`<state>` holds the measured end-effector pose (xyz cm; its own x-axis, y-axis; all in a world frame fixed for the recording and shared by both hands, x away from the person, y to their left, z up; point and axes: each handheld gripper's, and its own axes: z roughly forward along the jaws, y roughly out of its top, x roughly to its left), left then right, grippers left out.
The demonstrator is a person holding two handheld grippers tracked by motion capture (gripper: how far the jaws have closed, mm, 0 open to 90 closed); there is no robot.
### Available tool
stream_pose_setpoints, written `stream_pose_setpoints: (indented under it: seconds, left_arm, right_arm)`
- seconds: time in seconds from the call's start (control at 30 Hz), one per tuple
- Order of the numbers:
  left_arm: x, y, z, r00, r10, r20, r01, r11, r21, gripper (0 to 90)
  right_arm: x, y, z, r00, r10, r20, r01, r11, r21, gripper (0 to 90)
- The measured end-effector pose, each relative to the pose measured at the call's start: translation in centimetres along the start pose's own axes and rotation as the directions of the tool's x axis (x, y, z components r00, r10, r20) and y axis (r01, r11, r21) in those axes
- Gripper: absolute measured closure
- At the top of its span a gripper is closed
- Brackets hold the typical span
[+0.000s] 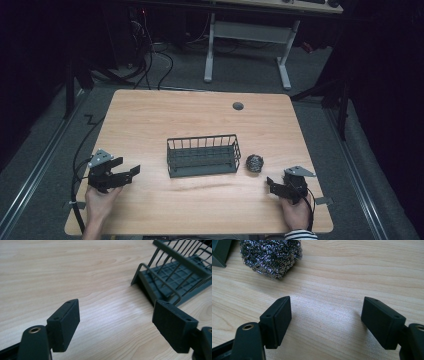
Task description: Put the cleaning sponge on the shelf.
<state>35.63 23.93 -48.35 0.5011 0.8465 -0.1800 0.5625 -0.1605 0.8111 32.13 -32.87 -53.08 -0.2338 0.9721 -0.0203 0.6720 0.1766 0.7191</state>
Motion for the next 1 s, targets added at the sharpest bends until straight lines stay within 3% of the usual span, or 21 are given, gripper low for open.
stream_pose_setpoints:
  seconds: [0.37,0.43,0.57,1.0]
  left_arm:
    - [1.5,-3.1,1.0,0.9976,-0.037,-0.059,0.04,0.9976,0.057,19.5]
    - [1.3,-3.7,1.6,0.991,0.005,-0.133,0.008,0.9956,0.094,19.4]
    - [1.1,-4.1,2.3,0.9841,0.04,-0.173,-0.018,0.9919,0.126,19.0]
    - [1.3,-4.4,2.9,0.9773,0.039,-0.208,-0.013,0.9921,0.125,20.7]
  right_arm:
    - [0.0,0.0,0.0,1.0,0.001,0.001,-0.001,1.0,0.0,24.4]
    - [0.0,0.0,0.0,1.0,0.003,0.001,-0.003,1.0,0.001,24.4]
    - [0.0,0.0,0.0,1.0,0.005,0.001,-0.005,1.0,0.002,24.4]
    - [0.0,0.0,0.0,1.0,0.004,0.001,-0.004,1.0,0.001,24.5]
